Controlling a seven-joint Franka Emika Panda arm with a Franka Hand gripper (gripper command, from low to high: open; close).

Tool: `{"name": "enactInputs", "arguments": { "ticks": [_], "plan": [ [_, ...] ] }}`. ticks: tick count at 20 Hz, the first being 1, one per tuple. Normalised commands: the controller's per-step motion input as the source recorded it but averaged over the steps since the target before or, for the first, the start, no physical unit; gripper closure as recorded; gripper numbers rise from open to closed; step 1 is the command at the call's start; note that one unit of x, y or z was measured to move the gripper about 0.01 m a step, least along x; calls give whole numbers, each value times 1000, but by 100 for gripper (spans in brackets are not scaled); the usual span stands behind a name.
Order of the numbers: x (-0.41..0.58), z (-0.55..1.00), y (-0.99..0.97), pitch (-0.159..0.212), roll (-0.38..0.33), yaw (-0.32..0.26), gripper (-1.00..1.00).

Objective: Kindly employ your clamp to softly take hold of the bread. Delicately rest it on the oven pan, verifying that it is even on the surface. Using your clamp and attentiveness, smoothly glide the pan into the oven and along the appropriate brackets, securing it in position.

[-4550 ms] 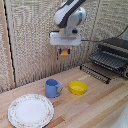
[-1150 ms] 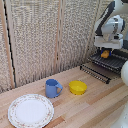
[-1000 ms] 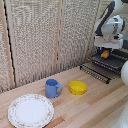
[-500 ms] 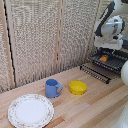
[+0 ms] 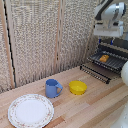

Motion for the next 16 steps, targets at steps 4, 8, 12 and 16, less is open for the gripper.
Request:
{"name": "enactInputs", "arguments": {
  "ticks": [4, 8, 12, 16],
  "plan": [
    [-474, 516, 671, 4, -38, 29, -100],
    [-464, 215, 492, -20, -30, 79, -100],
    [-131, 8, 34, -78, -10, 288, -100],
    [-55, 21, -58, -19, -102, 347, -100]
  ]
}}
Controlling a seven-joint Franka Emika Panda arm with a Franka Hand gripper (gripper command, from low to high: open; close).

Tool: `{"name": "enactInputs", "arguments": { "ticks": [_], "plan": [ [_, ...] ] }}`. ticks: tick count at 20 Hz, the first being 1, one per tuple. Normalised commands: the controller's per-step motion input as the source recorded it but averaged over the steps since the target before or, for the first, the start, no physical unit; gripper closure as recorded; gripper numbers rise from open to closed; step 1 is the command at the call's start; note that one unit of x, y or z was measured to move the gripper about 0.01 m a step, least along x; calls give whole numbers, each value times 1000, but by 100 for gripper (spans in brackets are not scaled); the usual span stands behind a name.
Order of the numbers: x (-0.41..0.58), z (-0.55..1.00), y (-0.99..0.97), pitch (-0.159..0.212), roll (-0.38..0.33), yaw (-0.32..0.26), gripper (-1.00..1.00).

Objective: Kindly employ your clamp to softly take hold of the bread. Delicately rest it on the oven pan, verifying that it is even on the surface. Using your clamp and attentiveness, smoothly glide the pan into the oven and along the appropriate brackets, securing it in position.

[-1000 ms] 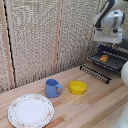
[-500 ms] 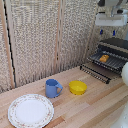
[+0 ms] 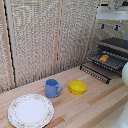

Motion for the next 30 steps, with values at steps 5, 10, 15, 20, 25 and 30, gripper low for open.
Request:
{"name": "enactInputs", "arguments": {
  "ticks": [5, 10, 15, 20, 25, 30],
  "plan": [
    [-186, 46, -15, 16, -224, 283, -100],
    [-248, 28, 0, 38, -315, 233, -100],
    [-135, 6, 109, 114, -271, 213, -100],
    [7, -166, 635, 89, -145, 108, -100],
    [27, -249, 726, 61, -216, 47, -100],
    [-35, -77, 333, 99, -324, 115, -100]
  ]
}}
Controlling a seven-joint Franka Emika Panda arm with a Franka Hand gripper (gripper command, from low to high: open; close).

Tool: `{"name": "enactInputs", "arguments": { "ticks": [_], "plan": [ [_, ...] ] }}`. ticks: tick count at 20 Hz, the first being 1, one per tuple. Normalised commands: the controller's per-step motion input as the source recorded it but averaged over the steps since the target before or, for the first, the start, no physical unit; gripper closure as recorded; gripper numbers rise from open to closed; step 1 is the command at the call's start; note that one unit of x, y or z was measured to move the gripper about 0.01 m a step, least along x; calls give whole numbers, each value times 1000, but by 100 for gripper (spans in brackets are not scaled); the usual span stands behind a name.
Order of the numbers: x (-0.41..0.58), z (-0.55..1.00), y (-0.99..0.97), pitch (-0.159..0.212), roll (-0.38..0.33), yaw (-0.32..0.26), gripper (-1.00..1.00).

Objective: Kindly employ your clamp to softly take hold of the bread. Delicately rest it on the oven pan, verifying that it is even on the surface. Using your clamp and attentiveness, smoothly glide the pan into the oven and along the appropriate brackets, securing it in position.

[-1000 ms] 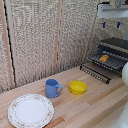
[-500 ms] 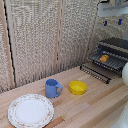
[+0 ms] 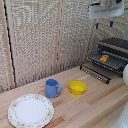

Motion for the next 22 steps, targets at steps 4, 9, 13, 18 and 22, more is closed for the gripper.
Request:
{"name": "enactInputs", "arguments": {
  "ticks": [4, 9, 13, 18, 22],
  "plan": [
    [-120, -127, 0, 120, -309, 250, -100],
    [-47, -217, 0, 115, -272, 279, -100],
    [0, -345, 0, 94, -239, 314, -100],
    [0, -359, -2, 93, -243, 312, -100],
    [0, -367, -1, 109, -283, 281, -100]
  ]
}}
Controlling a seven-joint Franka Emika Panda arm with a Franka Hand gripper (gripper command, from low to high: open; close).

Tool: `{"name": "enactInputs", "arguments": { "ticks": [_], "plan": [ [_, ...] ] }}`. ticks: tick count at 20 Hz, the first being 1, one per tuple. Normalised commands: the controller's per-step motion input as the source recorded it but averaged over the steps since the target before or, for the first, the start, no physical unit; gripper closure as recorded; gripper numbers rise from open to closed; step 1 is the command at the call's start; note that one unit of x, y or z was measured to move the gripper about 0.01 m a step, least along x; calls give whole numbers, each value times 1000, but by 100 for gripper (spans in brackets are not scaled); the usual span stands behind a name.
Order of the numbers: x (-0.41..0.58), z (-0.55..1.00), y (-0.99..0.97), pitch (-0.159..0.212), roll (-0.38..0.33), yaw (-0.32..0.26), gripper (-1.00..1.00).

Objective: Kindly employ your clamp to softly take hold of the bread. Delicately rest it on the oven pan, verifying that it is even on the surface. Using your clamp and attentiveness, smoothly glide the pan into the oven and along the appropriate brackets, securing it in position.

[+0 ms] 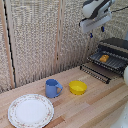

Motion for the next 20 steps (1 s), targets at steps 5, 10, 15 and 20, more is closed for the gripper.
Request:
{"name": "enactInputs", "arguments": {
  "ticks": [5, 10, 15, 20],
  "plan": [
    [-13, -352, 0, 115, -301, 267, -100],
    [-159, -206, 0, 145, -346, 222, -100],
    [-241, -115, 0, 152, -375, 194, -100],
    [-207, -126, 0, 127, -375, 192, -100]
  ]
}}
